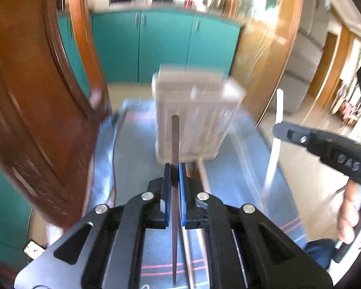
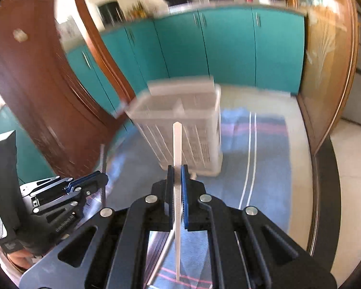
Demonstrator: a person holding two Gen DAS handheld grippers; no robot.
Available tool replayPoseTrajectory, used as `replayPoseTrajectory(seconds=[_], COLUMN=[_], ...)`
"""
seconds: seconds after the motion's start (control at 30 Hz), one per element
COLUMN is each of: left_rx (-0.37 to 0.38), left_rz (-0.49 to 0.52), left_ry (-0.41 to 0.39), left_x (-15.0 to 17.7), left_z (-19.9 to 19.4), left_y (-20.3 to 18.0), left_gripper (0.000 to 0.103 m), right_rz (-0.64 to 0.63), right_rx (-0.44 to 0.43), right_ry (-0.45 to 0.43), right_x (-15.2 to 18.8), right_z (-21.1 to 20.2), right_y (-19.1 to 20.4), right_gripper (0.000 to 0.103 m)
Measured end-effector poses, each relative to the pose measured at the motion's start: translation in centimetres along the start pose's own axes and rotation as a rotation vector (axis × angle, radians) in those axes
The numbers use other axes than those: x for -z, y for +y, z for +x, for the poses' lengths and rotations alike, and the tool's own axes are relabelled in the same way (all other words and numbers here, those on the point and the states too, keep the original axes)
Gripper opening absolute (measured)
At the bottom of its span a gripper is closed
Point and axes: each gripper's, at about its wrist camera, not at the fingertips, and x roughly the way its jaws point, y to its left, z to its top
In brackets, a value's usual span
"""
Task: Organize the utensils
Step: 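Lift both chopsticks and drop them into the white utensil holder, opening both tools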
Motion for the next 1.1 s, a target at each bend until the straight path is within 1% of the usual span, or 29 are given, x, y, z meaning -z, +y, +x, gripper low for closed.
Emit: replayPoseTrajectory(seconds=[0.03,0.07,0.1,0.2,0.27,0.33,0.37,0.43,0.47,0.5,0.53,0.57,0.67,0.77,0.83,0.93,1.03,1.07,1.1], left_rx=[0.007,0.014,0.016,0.02,0.012,0.015,0.017,0.004,0.0,-0.001,-0.007,-0.025,-0.045,-0.1,-0.103,-0.072,-0.078,-0.077,-0.076], left_rz=[0.005,0.011,0.014,0.004,-0.022,-0.069,-0.087,-0.15,-0.166,-0.18,-0.183,-0.187,-0.179,-0.161,-0.163,-0.195,-0.207,-0.208,-0.207], left_ry=[-0.036,-0.088,-0.124,-0.242,-0.319,-0.396,-0.424,-0.487,-0.506,-0.547,-0.567,-0.557,-0.461,-0.399,-0.371,-0.325,-0.291,-0.274,-0.268], left_x=[-0.5,-1.3,-1.9,-4.9,-7.2,-9.5,-10.1,-12.0,-12.4,-13.0,-13.3,-13.3,-13.4,-12.7,-12.2,-11.6,-10.7,-10.4,-10.0], left_z=[-1.5,-3.5,-4.8,-8.3,-10.0,-11.1,-11.4,-11.0,-10.6,-9.9,-9.1,-7.8,-2.2,1.1,2.1,3.6,4.4,4.7,4.6], left_y=[-0.2,-0.3,-0.5,-0.3,0.3,1.1,1.4,2.5,3.1,3.4,3.6,3.7,3.4,3.4,3.8,4.6,5.1,5.1,5.2], left_gripper=[0.007,0.007,0.007,0.007,0.007,0.007,0.007,0.007,0.007,0.007,0.007,0.007,0.007,0.007,0.007,0.007,0.007,0.007,0.007], right_rz=[0.0,0.004,0.01,0.019,0.044,0.076,0.095,0.141,0.158,0.172,0.187,0.196,0.217,0.229,0.215,0.162,0.135,0.133,0.134], right_rx=[-0.011,-0.019,-0.028,-0.044,-0.032,-0.037,-0.035,0.02,0.048,0.067,0.076,0.084,0.121,0.13,0.12,0.151,0.165,0.166,0.16], right_ry=[-0.041,-0.07,-0.096,-0.177,-0.24,-0.313,-0.354,-0.428,-0.46,-0.49,-0.498,-0.479,-0.406,-0.339,-0.311,-0.295,-0.281,-0.277,-0.275], right_x=[-0.5,-1.0,-1.6,-3.8,-5.6,-7.7,-8.7,-10.2,-10.4,-10.6,-10.7,-10.8,-10.8,-9.8,-9.2,-8.2,-7.0,-6.6,-6.3], right_z=[-1.8,-2.9,-3.9,-5.9,-7.2,-8.2,-8.5,-8.4,-8.6,-8.2,-7.1,-5.7,-1.5,1.9,3.1,3.9,4.1,4.0,3.7], right_y=[0.3,0.4,0.6,0.9,1.0,0.7,0.5,-0.4,-0.3,-0.7,-1.1,-1.5,-2.5,-3.4,-3.5,-2.7,-2.3,-2.3,-2.5], right_gripper=[0.007,0.007,0.007,0.007,0.007,0.007,0.007,0.007,0.007,0.007,0.007,0.007,0.007,0.007,0.007,0.007,0.007,0.012,0.018])
